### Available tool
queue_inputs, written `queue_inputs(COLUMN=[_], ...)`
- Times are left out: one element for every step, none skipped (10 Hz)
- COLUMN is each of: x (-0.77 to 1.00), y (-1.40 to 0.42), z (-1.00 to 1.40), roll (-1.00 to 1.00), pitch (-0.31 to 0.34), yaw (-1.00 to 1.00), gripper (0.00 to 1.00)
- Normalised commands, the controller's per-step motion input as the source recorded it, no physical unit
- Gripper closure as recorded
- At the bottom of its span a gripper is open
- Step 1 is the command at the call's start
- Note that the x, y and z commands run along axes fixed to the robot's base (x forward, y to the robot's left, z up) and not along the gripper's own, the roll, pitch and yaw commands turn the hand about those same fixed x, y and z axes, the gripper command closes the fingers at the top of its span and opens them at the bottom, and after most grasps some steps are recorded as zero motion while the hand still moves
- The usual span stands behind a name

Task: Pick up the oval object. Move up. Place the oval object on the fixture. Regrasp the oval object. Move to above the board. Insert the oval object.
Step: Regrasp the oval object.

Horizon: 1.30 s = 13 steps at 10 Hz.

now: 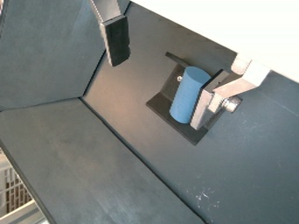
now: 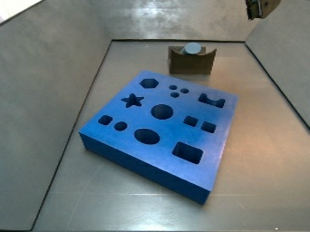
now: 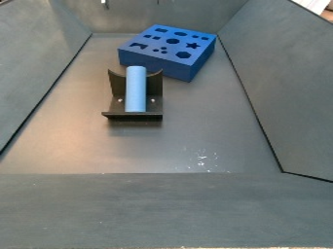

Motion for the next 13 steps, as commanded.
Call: queue_inputs(x=[0.14,0.12,0.10,0.04,0.05,0.06,0.07,0.08,0.09,0.10,0.10,0.11,0.12], y=[-0.04,-0.05,-0.05,0.07,0.07,0.06,0.05,0.05,0.04,0.04,0.03,0.03,0.02], z=[-0.01,-0.02,-0.03,-1.00,-1.00,-1.00,-1.00,-1.00,-1.00,-1.00,-1.00,-1.00,-1.00], roll=[0.20,0.19,0.18,0.17,0.17,0.16,0.14,0.11,0.09,0.07,0.07,0.06,0.06], pitch=[0.080,0.054,0.027,0.012,0.007,-0.030,-0.048,-0.058,-0.067,-0.070,-0.071,-0.064,-0.046], yaw=[0.23,0.22,0.21,0.22,0.19,0.16,0.13,0.11,0.08,0.06,0.04,0.02,0.00], gripper=[0.00,0.00,0.00,0.00,0.00,0.00,0.00,0.00,0.00,0.00,0.00,0.00,0.00])
